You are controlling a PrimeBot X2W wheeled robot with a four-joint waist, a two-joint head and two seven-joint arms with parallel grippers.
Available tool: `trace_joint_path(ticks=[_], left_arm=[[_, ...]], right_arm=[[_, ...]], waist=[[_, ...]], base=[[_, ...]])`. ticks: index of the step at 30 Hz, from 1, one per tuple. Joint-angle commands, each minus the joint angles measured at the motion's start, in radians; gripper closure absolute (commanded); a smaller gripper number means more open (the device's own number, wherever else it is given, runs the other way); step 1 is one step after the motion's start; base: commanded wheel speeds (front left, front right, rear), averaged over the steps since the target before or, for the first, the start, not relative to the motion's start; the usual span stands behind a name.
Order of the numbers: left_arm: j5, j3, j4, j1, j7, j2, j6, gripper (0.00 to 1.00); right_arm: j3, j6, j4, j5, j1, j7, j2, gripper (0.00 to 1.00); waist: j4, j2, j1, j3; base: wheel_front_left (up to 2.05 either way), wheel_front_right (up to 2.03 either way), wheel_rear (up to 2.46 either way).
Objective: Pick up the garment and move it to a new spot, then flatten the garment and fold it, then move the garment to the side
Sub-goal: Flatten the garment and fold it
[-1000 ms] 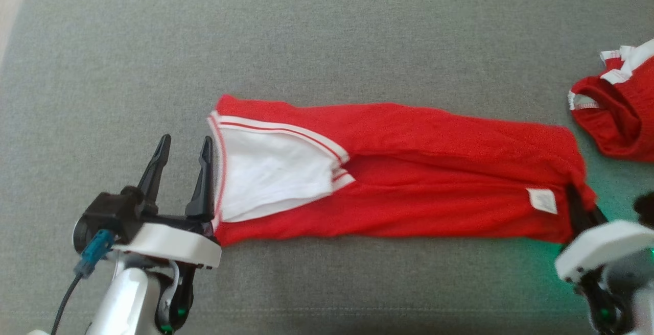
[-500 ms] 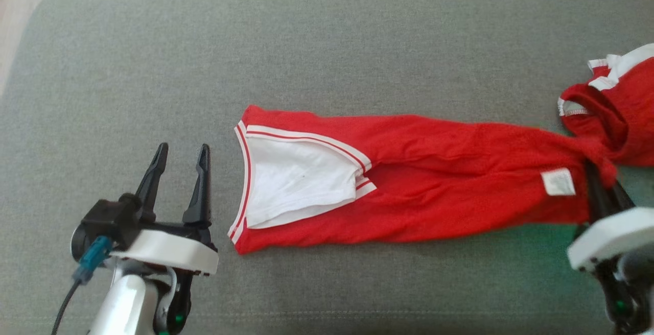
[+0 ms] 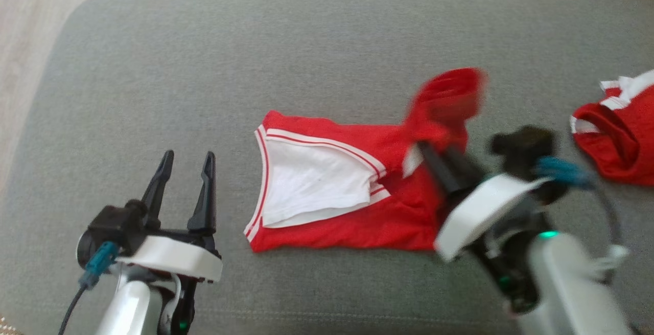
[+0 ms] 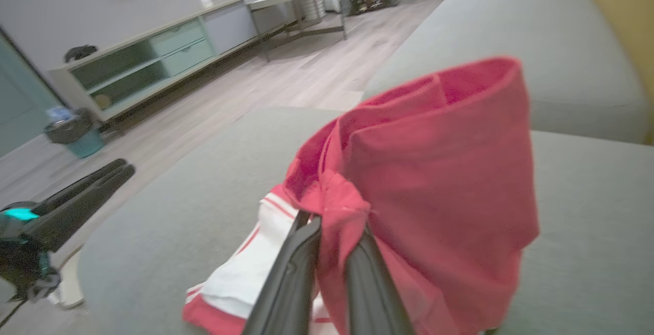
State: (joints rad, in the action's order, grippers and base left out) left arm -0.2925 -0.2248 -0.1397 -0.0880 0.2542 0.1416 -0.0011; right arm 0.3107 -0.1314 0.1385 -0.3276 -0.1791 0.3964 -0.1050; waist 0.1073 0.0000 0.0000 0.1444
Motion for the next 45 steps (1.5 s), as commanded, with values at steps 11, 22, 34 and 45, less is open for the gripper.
trace_joint_path(ticks=[11, 22, 34, 45], left_arm=[[0.005, 0.009, 0.024, -0.035, 0.008, -0.010, -0.011, 0.00], [0.013, -0.001, 0.009, -0.074, 0.008, -0.030, -0.029, 0.00], [0.026, 0.021, 0.001, -0.086, 0.008, -0.044, -0.038, 0.00], [0.043, 0.049, 0.005, -0.069, 0.008, -0.036, -0.031, 0.00]], right_arm=[[0.296, 0.001, -0.285, -0.240, -0.129, -0.178, 0.054, 1.00], [0.455, 0.001, -0.525, -0.394, -0.308, -0.364, 0.055, 1.00], [0.555, 0.001, -0.596, -0.463, -0.429, -0.497, 0.055, 0.00], [0.292, 0.001, -0.589, -0.305, -0.403, -0.600, 0.022, 0.00]], waist=[[0.063, 0.0000, 0.0000, 0.039], [0.101, 0.0000, 0.0000, 0.089], [0.080, 0.0000, 0.0000, 0.108], [0.015, 0.0000, 0.0000, 0.071]], base=[[0.00, 0.00, 0.00], [0.00, 0.00, 0.00], [0.00, 0.00, 0.00], [0.00, 0.00, 0.00]])
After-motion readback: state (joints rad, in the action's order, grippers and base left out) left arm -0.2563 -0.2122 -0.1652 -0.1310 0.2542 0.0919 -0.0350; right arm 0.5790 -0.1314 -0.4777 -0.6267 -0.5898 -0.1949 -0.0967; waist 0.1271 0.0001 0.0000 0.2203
